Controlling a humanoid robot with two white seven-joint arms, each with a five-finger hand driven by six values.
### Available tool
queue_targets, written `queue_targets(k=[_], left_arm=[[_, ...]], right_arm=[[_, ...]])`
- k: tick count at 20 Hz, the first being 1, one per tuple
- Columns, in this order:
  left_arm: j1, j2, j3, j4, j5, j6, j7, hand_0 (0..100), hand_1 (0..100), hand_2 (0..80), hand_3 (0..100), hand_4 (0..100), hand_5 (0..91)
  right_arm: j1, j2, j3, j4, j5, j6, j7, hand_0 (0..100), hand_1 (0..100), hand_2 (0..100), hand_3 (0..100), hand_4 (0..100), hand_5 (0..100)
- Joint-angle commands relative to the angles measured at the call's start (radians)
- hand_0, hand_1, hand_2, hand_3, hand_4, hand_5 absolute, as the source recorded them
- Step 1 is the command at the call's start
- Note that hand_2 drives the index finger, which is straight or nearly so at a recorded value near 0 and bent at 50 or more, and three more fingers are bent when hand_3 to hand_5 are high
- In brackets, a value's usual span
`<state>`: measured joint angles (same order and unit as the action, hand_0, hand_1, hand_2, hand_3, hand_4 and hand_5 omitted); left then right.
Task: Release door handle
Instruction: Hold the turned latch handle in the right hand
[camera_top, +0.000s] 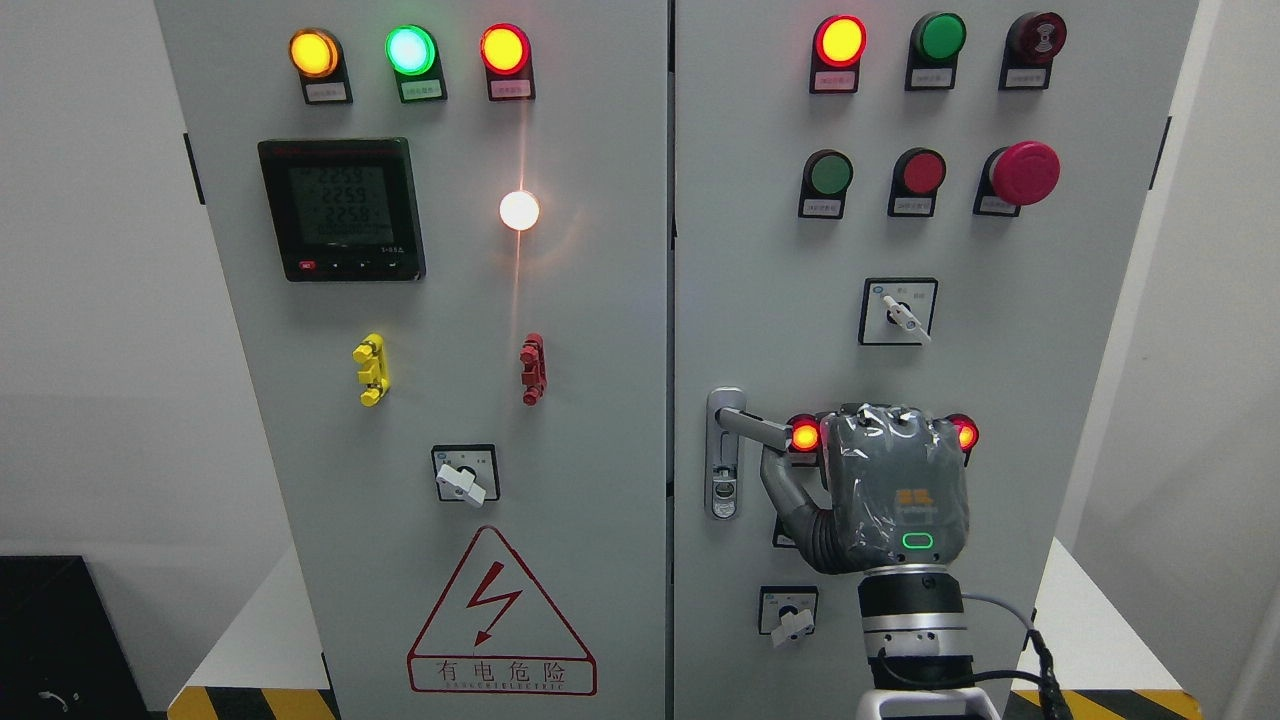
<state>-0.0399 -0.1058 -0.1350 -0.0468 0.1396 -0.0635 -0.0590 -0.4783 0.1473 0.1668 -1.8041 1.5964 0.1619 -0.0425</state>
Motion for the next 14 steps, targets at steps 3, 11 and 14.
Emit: queue_targets(k=[3, 11, 14], left_arm=[[0.0, 0.0, 0.0, 0.001, 0.0, 0.001, -0.001, 12, 56, 0.0, 0, 0, 0.0], [0.0, 0.0, 0.0, -0.001, 0.0, 0.001, -0.001, 12, 56, 0.0, 0, 0, 0.0], [0.0, 0.0, 0.0, -0.001, 0.0, 0.001, -0.001, 12, 56, 0.0, 0, 0, 0.0]], right_arm=[[0.006, 0.0, 0.0, -0.001, -0.001, -0.001, -0.008, 52, 33, 100, 100, 100, 100], [0.044, -0.002, 0.008, -0.004, -0.004, -0.007, -0.025, 52, 33, 100, 100, 100, 100], [0.064, -0.002, 0.01, -0.012, -0.004, -0.01, -0.034, 52, 33, 100, 100, 100, 100]])
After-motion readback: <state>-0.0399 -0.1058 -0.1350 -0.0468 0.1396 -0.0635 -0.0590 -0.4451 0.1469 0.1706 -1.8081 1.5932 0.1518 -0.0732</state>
